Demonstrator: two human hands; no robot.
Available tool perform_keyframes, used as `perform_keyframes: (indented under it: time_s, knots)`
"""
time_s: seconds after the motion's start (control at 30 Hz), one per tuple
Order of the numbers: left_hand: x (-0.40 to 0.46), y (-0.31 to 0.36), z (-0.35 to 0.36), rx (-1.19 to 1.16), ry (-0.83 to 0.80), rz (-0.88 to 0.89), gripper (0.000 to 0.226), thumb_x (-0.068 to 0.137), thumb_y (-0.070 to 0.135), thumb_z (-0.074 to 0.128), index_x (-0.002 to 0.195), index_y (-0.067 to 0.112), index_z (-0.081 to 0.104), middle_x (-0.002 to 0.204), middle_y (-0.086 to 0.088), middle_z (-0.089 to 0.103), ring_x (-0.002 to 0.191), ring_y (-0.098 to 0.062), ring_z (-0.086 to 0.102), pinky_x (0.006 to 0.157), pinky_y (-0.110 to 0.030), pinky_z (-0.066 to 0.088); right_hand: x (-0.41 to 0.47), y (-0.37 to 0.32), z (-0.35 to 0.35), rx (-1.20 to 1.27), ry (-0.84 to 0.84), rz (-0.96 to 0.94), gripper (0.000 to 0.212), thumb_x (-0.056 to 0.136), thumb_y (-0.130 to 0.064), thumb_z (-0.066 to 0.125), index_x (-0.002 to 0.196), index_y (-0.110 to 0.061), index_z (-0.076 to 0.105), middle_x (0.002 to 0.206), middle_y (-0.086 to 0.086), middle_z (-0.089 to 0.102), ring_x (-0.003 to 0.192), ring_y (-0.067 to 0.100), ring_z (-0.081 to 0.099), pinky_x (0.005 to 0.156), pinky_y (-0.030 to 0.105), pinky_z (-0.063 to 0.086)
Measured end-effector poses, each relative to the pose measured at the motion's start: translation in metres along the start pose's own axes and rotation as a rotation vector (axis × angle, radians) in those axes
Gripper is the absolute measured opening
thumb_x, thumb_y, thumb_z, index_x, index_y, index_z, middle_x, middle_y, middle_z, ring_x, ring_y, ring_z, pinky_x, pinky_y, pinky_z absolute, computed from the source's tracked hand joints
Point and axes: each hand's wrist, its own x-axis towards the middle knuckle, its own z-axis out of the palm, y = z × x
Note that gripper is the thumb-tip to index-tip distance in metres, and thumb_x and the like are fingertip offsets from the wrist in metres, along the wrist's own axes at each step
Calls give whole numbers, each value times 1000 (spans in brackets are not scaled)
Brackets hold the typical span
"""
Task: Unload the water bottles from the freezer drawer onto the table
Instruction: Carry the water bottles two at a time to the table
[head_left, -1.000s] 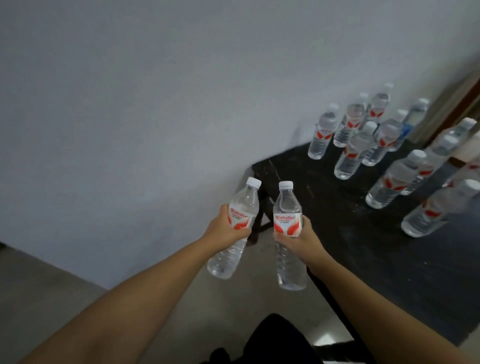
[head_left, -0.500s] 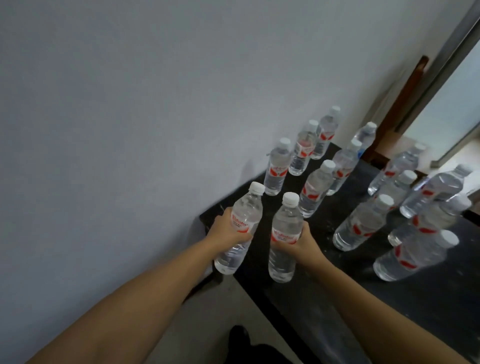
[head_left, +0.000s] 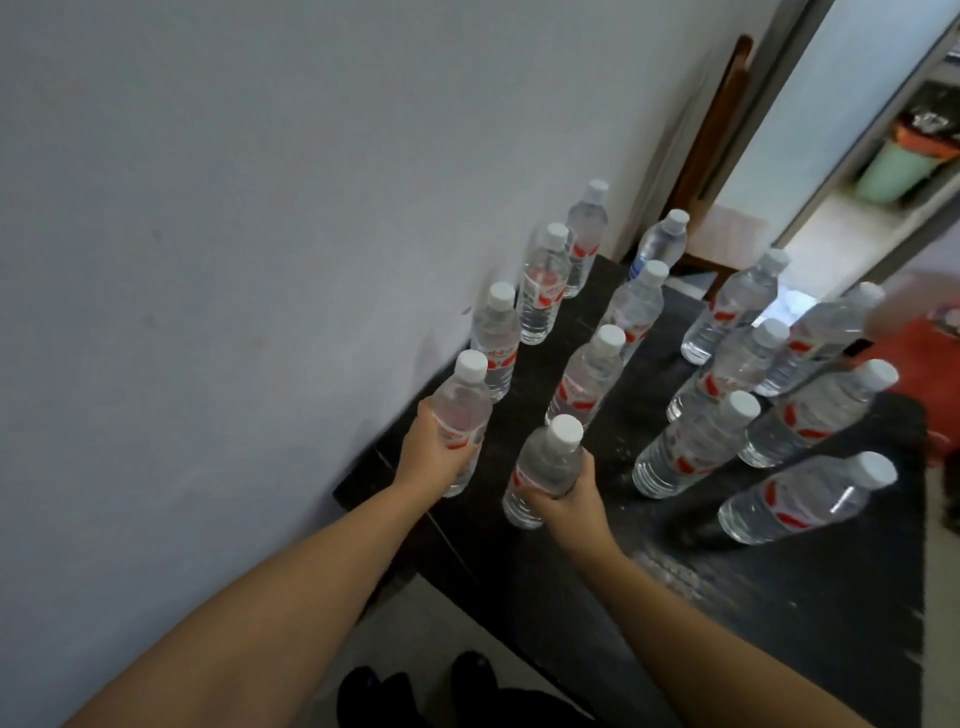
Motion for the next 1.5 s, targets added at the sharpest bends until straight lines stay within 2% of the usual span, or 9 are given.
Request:
perform_keyframes:
  time_s: [0.27, 0.47, 0.8, 0.93, 1.0, 1.07, 1.17, 1.4, 1.5]
  knots:
    - [8, -11, -4, -56, -84, 162, 66, 79, 6, 73, 135, 14, 39, 119, 11, 47, 108, 0, 46, 72, 9, 34, -2, 12, 8, -44, 77, -36, 71, 76, -3, 76, 124, -31, 31, 114, -18, 53, 105, 1, 56, 92, 18, 45]
    - [13, -32, -20, -9, -127, 105, 77, 78, 11, 75, 141, 16, 31, 136, -2, 49, 126, -17, 48, 98, -24, 36, -4, 15, 7, -98, 70, -4, 74, 77, -11, 77, 127, -32, 27, 122, -10, 51, 113, 4, 52, 95, 22, 43]
    - [16, -34, -21, -13, -176, 96, 74, 78, 10, 75, 139, 15, 32, 130, 3, 49, 119, -11, 47, 95, -25, 37, -8, 22, 10, -34, 62, 54, 75, 79, -7, 75, 135, -21, 27, 122, -17, 48, 111, -2, 52, 97, 22, 42]
    - [14, -42, -23, 67, -179, 37, 79, 71, 17, 80, 137, 16, 36, 135, -5, 50, 125, -22, 49, 100, -29, 39, -16, 41, 9, -36, 41, 250, 68, 81, -9, 73, 135, -14, 31, 133, 6, 54, 114, 13, 57, 99, 30, 47]
    - [8, -48, -25, 145, -175, -9, 80, 73, 22, 78, 140, 17, 35, 139, -8, 48, 127, -24, 49, 103, -33, 41, -14, 42, 5, -258, -5, 404, 64, 85, -21, 71, 135, -6, 34, 129, 12, 55, 111, 21, 59, 81, 23, 52]
    - [0, -52, -28, 241, -165, -72, 75, 80, 24, 72, 143, 15, 33, 141, -13, 46, 128, -26, 48, 105, -37, 41, -6, 39, 1, -492, -160, 542, 45, 89, -31, 66, 120, -5, 47, 104, 10, 60, 84, 20, 62, 50, 16, 46]
    - [-15, -58, -33, 286, -138, -173, 58, 87, 22, 65, 139, 12, 40, 132, -14, 53, 118, -24, 54, 97, -31, 43, 4, 27, 6, -596, -437, 620, 17, 93, -28, 58, 88, -13, 53, 77, 5, 53, 62, 13, 54, 41, 18, 43]
    - [-70, -77, -51, 347, -111, -258, 33, 90, 21, 60, 120, 7, 55, 103, -14, 67, 99, -28, 63, 86, -33, 49, 11, -1, 52, -910, -711, 113, 21, 94, -24, 55, 111, -14, 60, 102, 3, 61, 95, 18, 61, 83, 30, 51]
    - [-95, -87, -65, 375, -84, -315, 31, 90, 24, 60, 116, 8, 58, 111, -14, 64, 104, -29, 61, 90, -33, 48, 4, -9, 75, -1068, -796, -68, 25, 93, -24, 54, 116, -16, 59, 114, 4, 61, 104, 20, 60, 88, 30, 48]
